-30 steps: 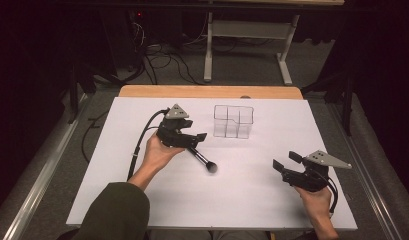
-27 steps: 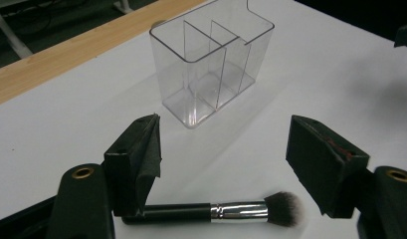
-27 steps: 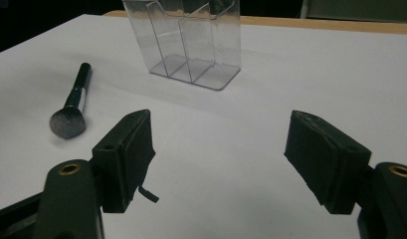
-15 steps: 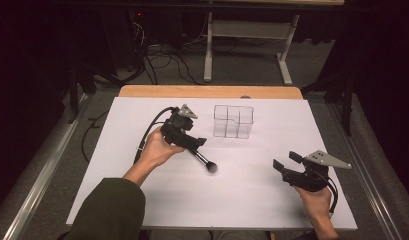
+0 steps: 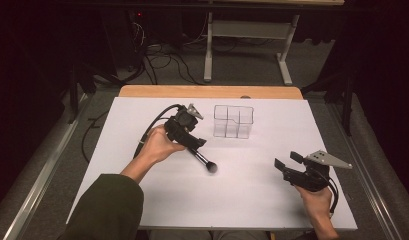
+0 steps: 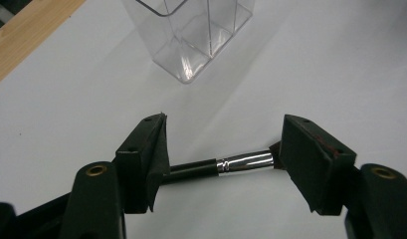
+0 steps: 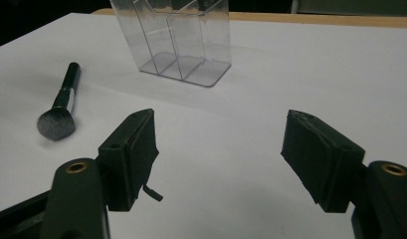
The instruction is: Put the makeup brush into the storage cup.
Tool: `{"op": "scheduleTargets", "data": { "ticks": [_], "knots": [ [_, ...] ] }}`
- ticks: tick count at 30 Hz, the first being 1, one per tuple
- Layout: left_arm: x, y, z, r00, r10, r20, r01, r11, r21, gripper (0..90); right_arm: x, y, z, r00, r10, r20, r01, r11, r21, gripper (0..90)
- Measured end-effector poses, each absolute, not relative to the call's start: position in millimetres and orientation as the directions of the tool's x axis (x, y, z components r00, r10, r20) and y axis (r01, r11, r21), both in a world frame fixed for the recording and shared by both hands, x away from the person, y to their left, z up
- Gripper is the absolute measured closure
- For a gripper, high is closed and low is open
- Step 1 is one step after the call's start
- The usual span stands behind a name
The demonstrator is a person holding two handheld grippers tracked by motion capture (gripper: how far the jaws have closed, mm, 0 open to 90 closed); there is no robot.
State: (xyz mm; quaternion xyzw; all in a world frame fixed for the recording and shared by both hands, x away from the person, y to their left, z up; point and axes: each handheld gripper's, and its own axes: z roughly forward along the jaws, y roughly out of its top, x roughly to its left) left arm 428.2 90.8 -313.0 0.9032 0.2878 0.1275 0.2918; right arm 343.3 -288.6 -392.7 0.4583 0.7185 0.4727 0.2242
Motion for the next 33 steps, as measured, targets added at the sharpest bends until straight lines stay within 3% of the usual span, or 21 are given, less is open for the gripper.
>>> {"op": "scheduleTargets", "data": {
  "ticks": [18, 33],
  "knots": [
    [440, 81, -323, 0.862, 0.501, 0.080, 0.410, -0.780, 0.473, 30.9, 343, -288, -393, -0.481, 0.870, 0.111, 0.448, 0.135, 0.884, 32.0],
    [446, 80, -335, 0.885, 0.456, 0.095, 0.375, -0.817, 0.438, 26.4, 343, -289, -393, -0.479, 0.870, 0.118, 0.448, 0.127, 0.885, 31.8]
  ]
}}
